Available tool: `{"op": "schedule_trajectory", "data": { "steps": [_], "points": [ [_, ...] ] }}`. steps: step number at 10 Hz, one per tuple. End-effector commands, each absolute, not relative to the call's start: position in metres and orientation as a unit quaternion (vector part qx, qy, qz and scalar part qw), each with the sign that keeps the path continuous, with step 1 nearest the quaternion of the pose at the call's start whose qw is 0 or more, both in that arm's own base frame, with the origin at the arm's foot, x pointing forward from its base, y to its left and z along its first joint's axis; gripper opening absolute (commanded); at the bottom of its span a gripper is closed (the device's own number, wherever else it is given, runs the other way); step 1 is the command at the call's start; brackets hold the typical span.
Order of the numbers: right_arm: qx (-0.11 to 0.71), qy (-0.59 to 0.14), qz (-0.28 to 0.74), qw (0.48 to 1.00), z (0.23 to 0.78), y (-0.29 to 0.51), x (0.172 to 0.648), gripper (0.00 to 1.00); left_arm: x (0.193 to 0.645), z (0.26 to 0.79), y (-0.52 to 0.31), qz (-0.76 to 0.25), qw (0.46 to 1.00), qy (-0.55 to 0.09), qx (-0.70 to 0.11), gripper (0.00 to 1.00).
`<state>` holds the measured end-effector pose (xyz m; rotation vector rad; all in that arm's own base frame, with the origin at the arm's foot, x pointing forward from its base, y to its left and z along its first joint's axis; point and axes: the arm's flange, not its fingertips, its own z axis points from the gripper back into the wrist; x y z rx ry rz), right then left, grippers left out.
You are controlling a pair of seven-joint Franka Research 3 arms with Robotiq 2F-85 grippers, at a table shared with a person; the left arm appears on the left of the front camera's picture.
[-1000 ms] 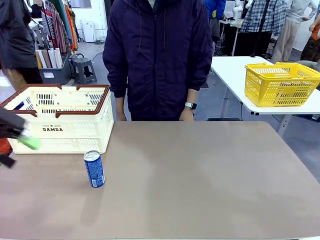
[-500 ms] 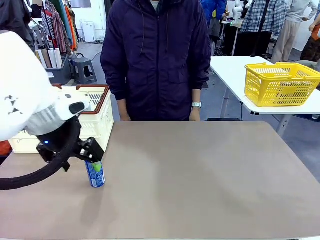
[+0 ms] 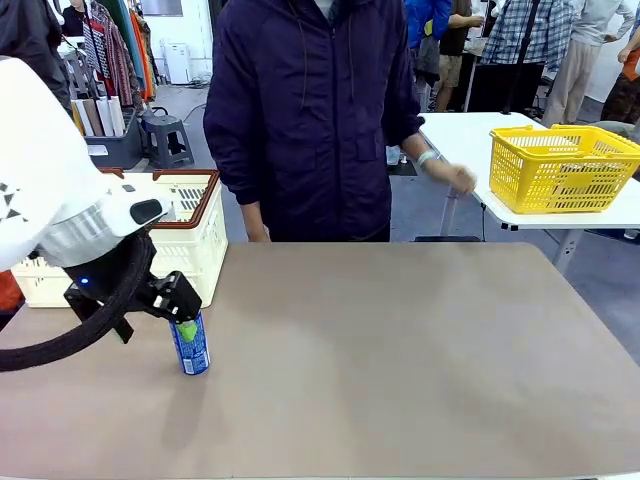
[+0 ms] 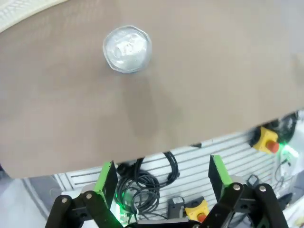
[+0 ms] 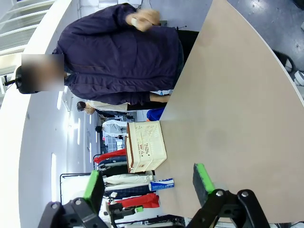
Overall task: Place the drinks into the Shopping basket.
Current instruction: Pick up one drink and place it into the Shopping basket.
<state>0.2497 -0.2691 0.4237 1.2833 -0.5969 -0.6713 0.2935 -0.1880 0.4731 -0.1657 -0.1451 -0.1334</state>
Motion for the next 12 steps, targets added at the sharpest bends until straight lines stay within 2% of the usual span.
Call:
{"op": "schedule_trajectory", "data": {
  "steps": [1,4,6,9,12],
  "points": [
    [0.576,-0.269,-0.295,0.714,0.426,-0.271,0.249,1.0,0.347,0.455,-0.197,-0.006,0.995,-0.058,-0.078,1.0],
    [0.576,-0.269,-0.295,0.714,0.426,-0.271,0.249,1.0,0.395,0.419,-0.196,0.061,0.993,-0.079,-0.066,1.0],
    [0.576,-0.269,-0.295,0.714,0.426,-0.271,0.249,1.0,0.415,0.395,-0.204,0.052,0.996,-0.047,-0.051,1.0],
    [0.576,-0.269,-0.295,0.714,0.426,-0.271,0.249,1.0,0.419,0.38,-0.202,0.063,0.997,-0.021,-0.031,1.0],
    [0.576,-0.269,-0.295,0.714,0.426,-0.271,0.249,1.0,0.417,0.382,-0.198,0.06,0.998,-0.029,-0.022,1.0]
  ]
}}
